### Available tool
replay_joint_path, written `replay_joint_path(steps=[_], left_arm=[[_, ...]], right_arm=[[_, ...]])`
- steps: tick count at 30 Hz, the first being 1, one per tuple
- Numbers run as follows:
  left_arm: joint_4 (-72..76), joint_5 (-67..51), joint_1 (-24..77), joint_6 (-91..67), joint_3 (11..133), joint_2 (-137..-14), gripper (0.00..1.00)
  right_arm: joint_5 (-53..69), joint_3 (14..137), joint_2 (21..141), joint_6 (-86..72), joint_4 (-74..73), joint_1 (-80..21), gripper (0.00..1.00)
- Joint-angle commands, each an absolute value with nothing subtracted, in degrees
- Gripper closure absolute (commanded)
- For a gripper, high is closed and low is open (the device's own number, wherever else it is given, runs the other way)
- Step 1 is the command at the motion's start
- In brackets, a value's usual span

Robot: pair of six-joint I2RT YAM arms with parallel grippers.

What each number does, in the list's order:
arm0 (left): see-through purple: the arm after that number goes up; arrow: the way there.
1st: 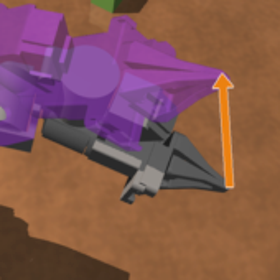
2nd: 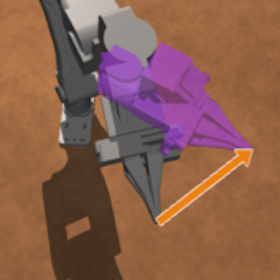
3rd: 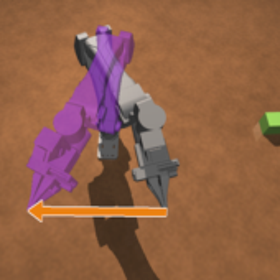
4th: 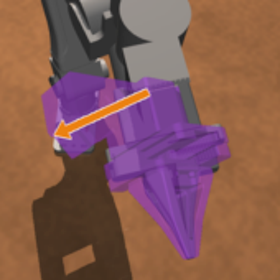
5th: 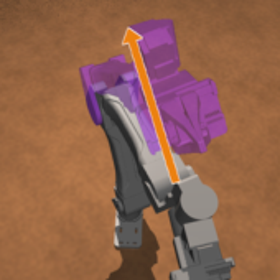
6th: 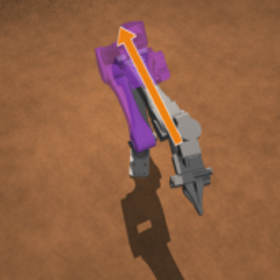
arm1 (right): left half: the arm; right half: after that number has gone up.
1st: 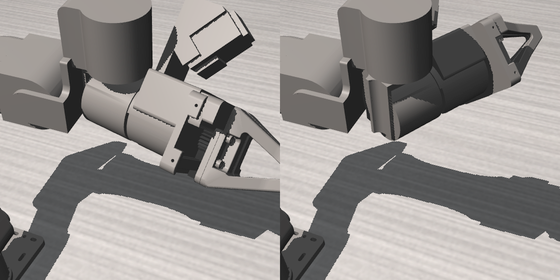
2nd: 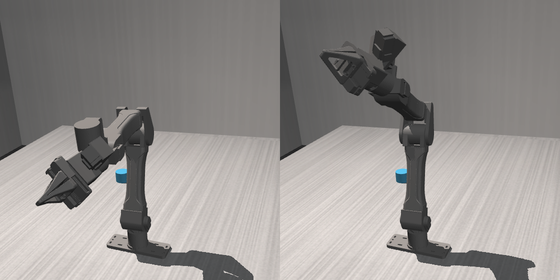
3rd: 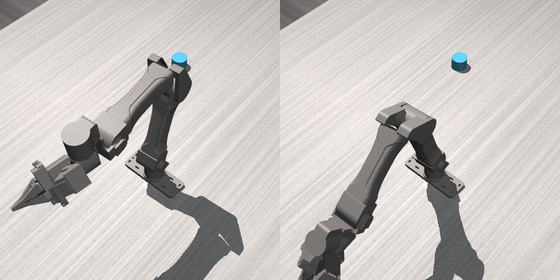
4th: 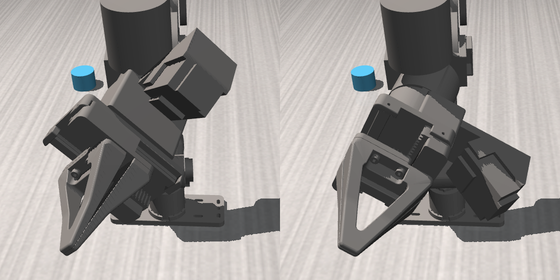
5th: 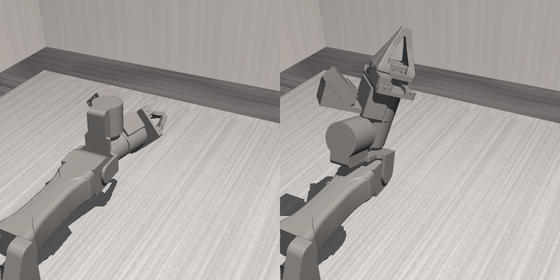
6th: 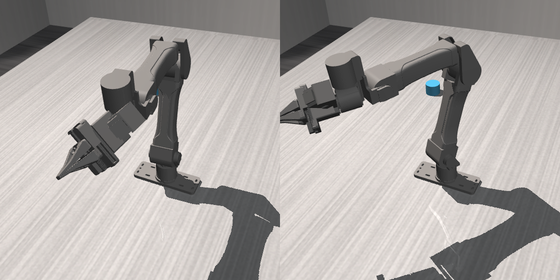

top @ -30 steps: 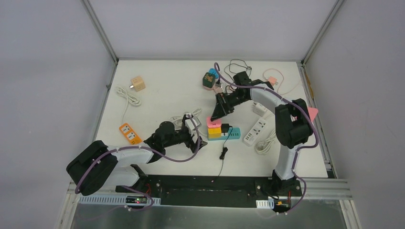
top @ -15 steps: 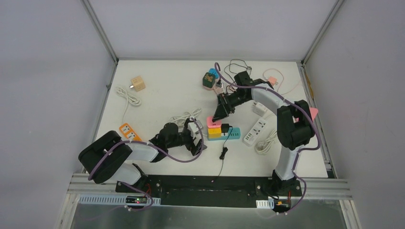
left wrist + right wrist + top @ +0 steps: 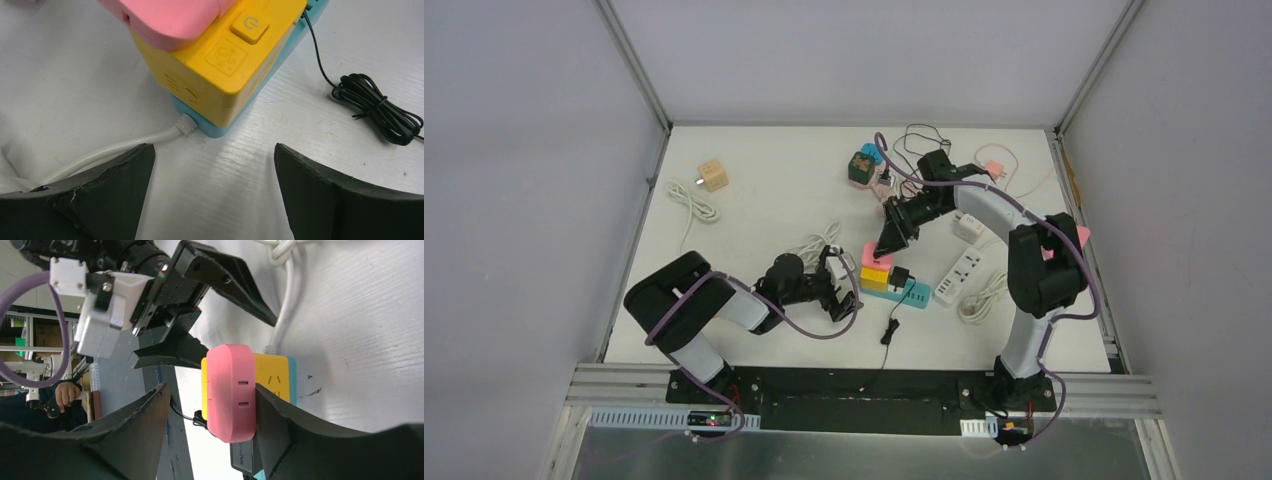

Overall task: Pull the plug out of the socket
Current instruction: Remove the plug from the socket.

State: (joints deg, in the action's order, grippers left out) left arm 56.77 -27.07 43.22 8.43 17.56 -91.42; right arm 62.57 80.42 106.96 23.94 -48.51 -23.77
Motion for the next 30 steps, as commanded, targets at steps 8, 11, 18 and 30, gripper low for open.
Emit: replay_joint_path(steps=[8, 11, 18, 30], left_arm=[[74.8, -37.6, 38.1, 7.5, 18.7, -98.3, 0.10], [74.8, -39.3, 37.8, 7.6, 19.0, -98.2, 0.10], [73.1, -44.2, 36.0, 9.3, 19.7, -95.9, 0.10], [66.8, -53.6, 32.5, 10.7, 27.6, -98.1, 0.11]], right_arm=[[59.9, 80.2, 101.5, 31.6, -51.6, -24.7, 0.39], [53.9, 77.8, 99.0, 28.1, -46.9, -26.1, 0.39], [42.7, 76.3, 95.6, 25.6, -43.6, -28.5, 0.45], [36.8, 75.7, 94.5, 29.3, -44.0, -31.2, 0.85]])
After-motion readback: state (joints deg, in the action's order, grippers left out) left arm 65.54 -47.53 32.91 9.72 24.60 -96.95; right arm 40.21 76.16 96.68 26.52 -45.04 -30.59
